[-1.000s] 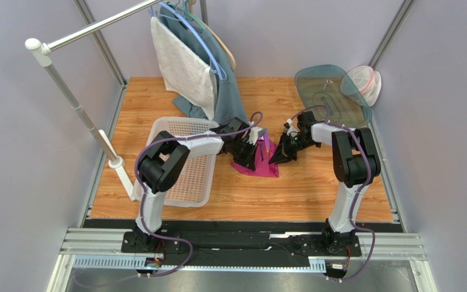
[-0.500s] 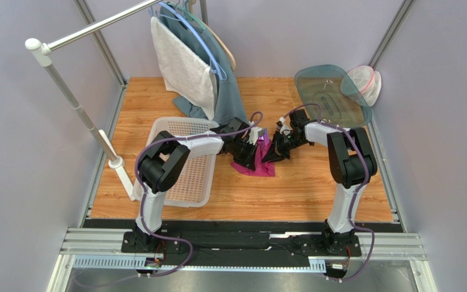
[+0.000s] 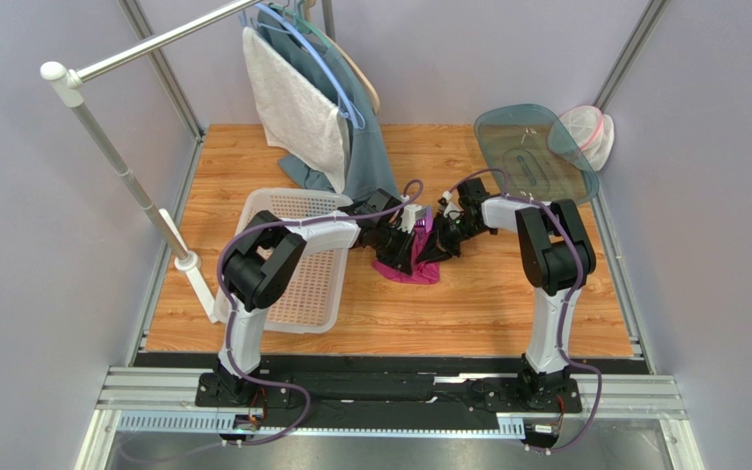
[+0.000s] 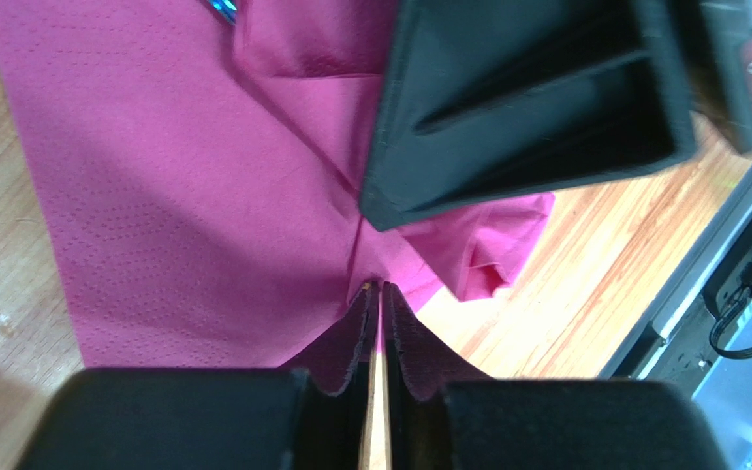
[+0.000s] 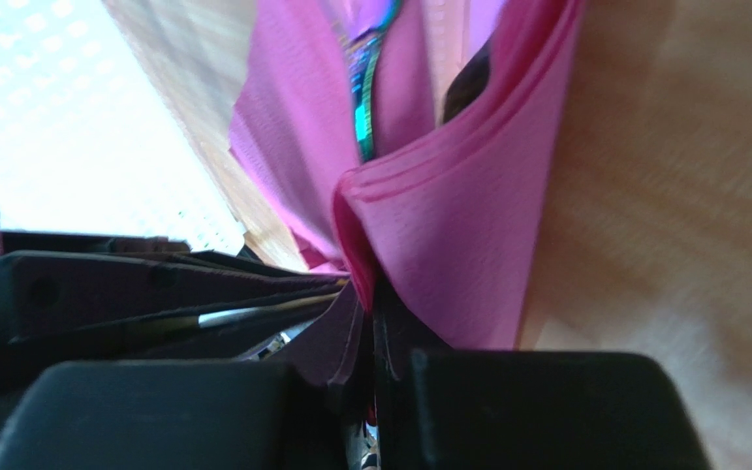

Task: Place the utensils on the paper napkin and roll it up

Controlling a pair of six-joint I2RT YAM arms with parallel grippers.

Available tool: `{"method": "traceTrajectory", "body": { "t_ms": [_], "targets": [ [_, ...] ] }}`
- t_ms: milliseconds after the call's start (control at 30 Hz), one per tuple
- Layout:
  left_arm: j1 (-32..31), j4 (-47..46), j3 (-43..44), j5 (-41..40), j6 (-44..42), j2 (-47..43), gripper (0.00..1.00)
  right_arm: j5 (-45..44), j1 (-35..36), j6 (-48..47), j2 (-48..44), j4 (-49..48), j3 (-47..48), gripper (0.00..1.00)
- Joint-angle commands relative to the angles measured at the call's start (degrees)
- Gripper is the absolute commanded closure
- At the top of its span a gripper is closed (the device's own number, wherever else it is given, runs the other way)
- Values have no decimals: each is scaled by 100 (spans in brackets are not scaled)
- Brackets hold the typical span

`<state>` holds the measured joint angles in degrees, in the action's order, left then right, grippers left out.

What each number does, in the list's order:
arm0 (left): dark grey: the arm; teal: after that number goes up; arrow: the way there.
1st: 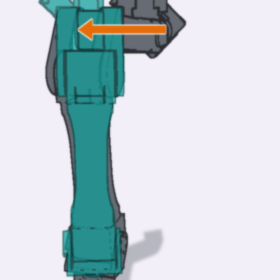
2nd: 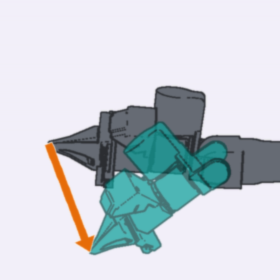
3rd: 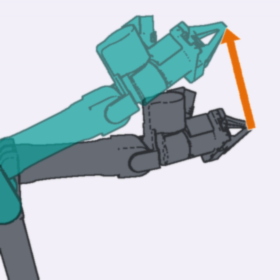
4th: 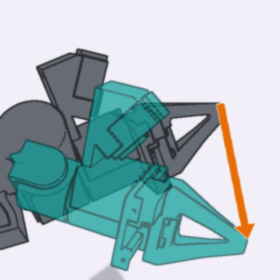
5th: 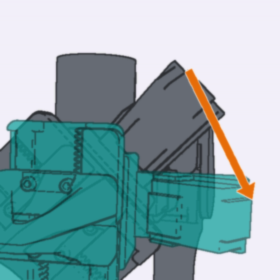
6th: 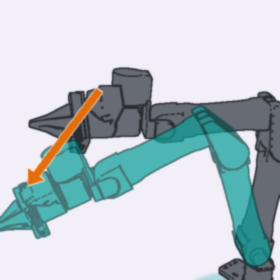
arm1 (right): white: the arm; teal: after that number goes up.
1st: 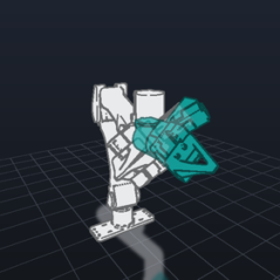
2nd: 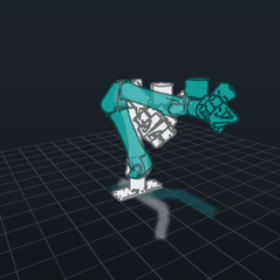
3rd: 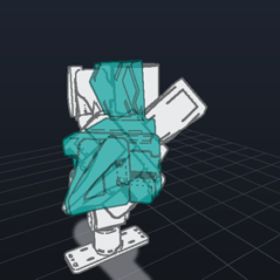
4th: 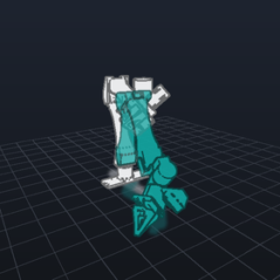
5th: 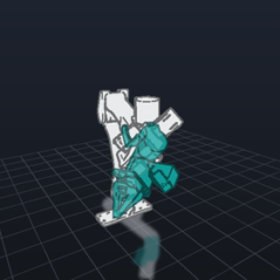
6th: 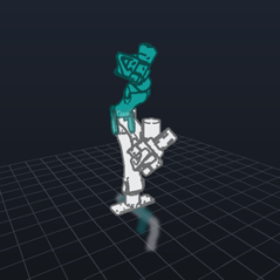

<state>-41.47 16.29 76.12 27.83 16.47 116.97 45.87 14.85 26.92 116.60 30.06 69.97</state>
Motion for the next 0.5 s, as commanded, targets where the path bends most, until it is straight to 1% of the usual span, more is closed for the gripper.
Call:
{"method": "traceTrajectory", "body": {
  "t_ms": [0, 67, 100, 167, 200, 233, 267, 333, 400, 467],
  "targets": [
    [-1, -406, -219, 248, 154, -235, 84, -25, 44, 33, 153, -370, 104, 87],
    [34, -661, -517, 293, 216, -551, 79, 1, 53, 24, 214, -387, 95, 80],
    [51, -811, -597, 267, 234, -665, 77, 19, 53, 24, 241, -405, 95, 73],
    [87, -882, -703, 284, 225, -912, 73, 45, 53, 33, 241, -414, 95, 66],
    [122, -917, -799, 275, 216, -991, 73, 54, 53, 33, 241, -422, 95, 61],
    [139, -952, -861, 275, 199, -1148, 69, 63, 53, 33, 241, -431, 87, 58],
    [140, -1005, -1010, 284, 155, -1228, 68, 71, 53, 33, 232, -431, 95, 53],
    [148, -1207, -1177, 284, 23, -1527, 62, 80, 62, 42, 241, -440, 104, 49],
    [140, -1435, -1388, 284, -152, -1825, 59, 89, 62, 50, 241, -431, 104, 43],
    [113, -1593, -1538, 205, -293, -2002, 56, 107, 62, 59, 250, -440, 104, 39]
  ]
}}
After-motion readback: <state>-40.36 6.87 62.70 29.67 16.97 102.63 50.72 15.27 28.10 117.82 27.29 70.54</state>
